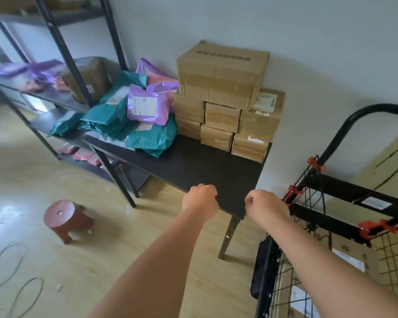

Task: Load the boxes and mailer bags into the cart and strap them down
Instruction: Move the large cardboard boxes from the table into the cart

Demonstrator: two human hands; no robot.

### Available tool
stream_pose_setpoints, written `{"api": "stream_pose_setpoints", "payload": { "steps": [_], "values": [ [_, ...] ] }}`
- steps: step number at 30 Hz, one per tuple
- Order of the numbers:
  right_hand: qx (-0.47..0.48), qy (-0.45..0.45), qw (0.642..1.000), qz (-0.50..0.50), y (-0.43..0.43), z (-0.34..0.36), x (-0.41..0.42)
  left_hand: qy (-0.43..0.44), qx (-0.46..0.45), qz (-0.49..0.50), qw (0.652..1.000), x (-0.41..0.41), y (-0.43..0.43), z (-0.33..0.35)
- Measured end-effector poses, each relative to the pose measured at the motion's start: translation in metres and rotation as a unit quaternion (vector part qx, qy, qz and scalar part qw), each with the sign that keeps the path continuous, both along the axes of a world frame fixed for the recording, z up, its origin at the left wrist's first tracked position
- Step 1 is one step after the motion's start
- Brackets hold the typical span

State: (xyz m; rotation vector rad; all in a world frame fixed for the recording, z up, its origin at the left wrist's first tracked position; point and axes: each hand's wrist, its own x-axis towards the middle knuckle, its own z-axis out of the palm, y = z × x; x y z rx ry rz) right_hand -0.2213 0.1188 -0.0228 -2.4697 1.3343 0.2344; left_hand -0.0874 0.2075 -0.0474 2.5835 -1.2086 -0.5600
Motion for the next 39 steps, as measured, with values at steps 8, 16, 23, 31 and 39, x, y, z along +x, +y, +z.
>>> {"api": "stream_pose_setpoints", "payload": {
  "steps": [8, 16, 23, 31, 39],
  "values": [
    [-0.03, -0.06, 0.997, 0.022, 0.002, 0.034, 0.061, -0.031, -0.02, 0.023, 0.999, 0.049, -0.005, 0.031],
    [-0.068, -0.119, 0.991, 0.001, -0.036, 0.059, 0.115, -0.069, -0.069, 0.029, 0.995, 0.112, -0.031, 0.061],
    [-0.092, -0.162, 0.982, -0.035, -0.092, 0.086, 0.173, -0.128, -0.104, 0.041, 0.985, 0.171, -0.086, 0.1],
    [-0.164, -0.254, 0.952, -0.052, -0.16, 0.126, 0.237, -0.2, -0.229, 0.073, 0.95, 0.236, -0.167, 0.139],
    [-0.22, -0.319, 0.917, -0.091, -0.207, 0.154, 0.269, -0.226, -0.275, 0.063, 0.932, 0.275, -0.224, 0.164]
  ]
}}
